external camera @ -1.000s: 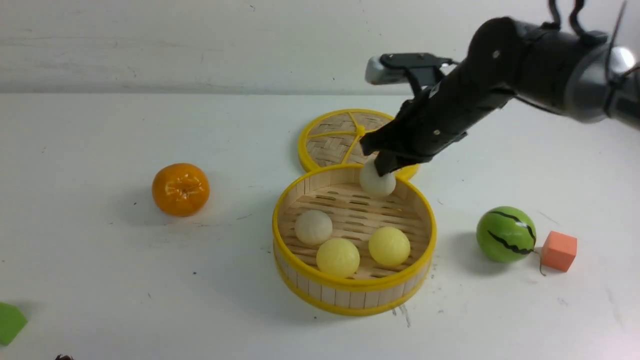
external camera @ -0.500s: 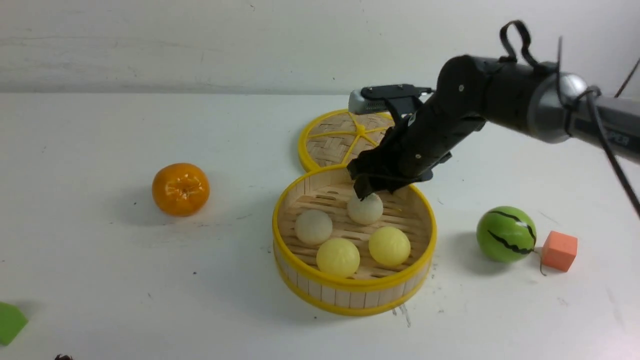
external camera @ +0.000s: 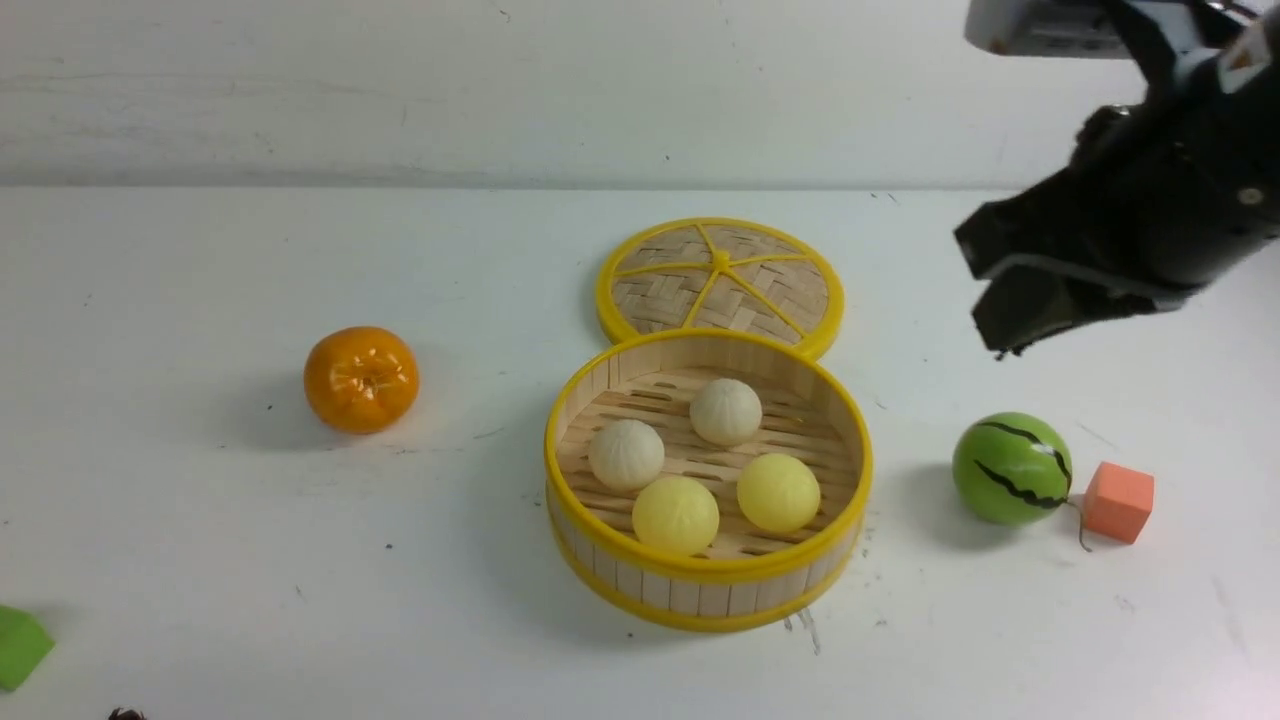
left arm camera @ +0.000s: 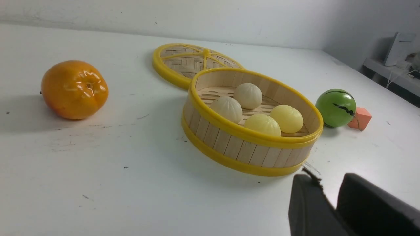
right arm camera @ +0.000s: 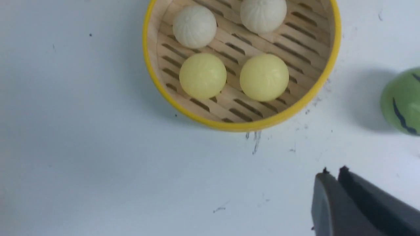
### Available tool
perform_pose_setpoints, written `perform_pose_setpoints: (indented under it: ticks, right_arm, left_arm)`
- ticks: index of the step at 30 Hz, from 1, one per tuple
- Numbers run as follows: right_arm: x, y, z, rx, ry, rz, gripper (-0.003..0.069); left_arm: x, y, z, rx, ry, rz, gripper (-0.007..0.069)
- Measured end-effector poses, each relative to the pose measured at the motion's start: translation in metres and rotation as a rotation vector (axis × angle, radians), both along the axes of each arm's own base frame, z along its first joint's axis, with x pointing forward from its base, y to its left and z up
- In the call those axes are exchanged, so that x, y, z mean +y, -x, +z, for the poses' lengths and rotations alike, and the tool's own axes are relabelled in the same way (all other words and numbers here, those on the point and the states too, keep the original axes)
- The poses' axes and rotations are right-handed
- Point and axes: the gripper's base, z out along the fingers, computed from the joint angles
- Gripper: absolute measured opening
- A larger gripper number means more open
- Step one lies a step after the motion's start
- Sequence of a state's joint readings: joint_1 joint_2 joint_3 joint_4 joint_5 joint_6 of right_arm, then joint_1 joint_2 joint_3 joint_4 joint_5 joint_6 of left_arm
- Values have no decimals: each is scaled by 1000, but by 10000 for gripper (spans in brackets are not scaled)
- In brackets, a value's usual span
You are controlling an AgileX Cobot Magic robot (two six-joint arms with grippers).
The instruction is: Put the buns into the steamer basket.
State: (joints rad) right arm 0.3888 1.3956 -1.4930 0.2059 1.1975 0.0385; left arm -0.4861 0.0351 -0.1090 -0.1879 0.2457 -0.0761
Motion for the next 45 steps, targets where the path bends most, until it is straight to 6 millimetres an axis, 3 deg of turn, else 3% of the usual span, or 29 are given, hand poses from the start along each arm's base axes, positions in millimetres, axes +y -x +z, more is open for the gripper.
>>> perform_pose_setpoints:
  ticks: [6, 11, 14, 17, 19, 20, 21, 24, 26, 28, 29, 31, 36, 45]
  right_arm:
    - [-10, 26, 18, -26, -8, 10, -20]
    - [-16, 34, 20, -50, 7, 9, -20]
    - [-30, 52, 19, -86, 39, 2, -20]
    - [-67, 96, -5, -241, 46, -88, -20]
    - [-85, 119, -32, -324, 37, -171, -20]
    - [-87, 122, -36, -333, 36, -181, -20]
    - [-100, 143, -71, -414, 27, -272, -20]
    - [-111, 171, -123, -568, -22, -405, -20]
    - [-116, 182, -157, -642, -42, -482, -20]
    - [-119, 190, -179, -728, -59, -536, -20]
    - [-119, 191, -180, -753, -64, -541, -20]
    - [-122, 195, -208, -808, -61, -576, -20]
    - [-121, 198, -226, -736, -43, -568, -20]
    - [-120, 199, -228, -701, -40, -561, -17]
  left_arm:
    - [0, 0, 0, 0, 0, 0, 144]
    - [0, 0, 0, -1, 0, 0, 148]
    - [0, 0, 0, -1, 0, 0, 147]
    - [0, 0, 0, 0, 0, 0, 148]
    - [0, 0, 0, 0, 0, 0, 153]
    - [0, 0, 0, 0, 0, 0, 153]
    - [0, 0, 0, 0, 0, 0, 155]
    - [0, 0, 0, 0, 0, 0, 155]
    - [0, 0, 0, 0, 0, 0, 155]
    - [0, 0, 0, 0, 0, 0, 155]
    - [0, 0, 0, 0, 0, 0, 155]
    - [0, 0, 0, 0, 0, 0, 159]
    - [0, 0, 0, 0, 0, 0, 164]
    - [0, 0, 0, 0, 0, 0, 165]
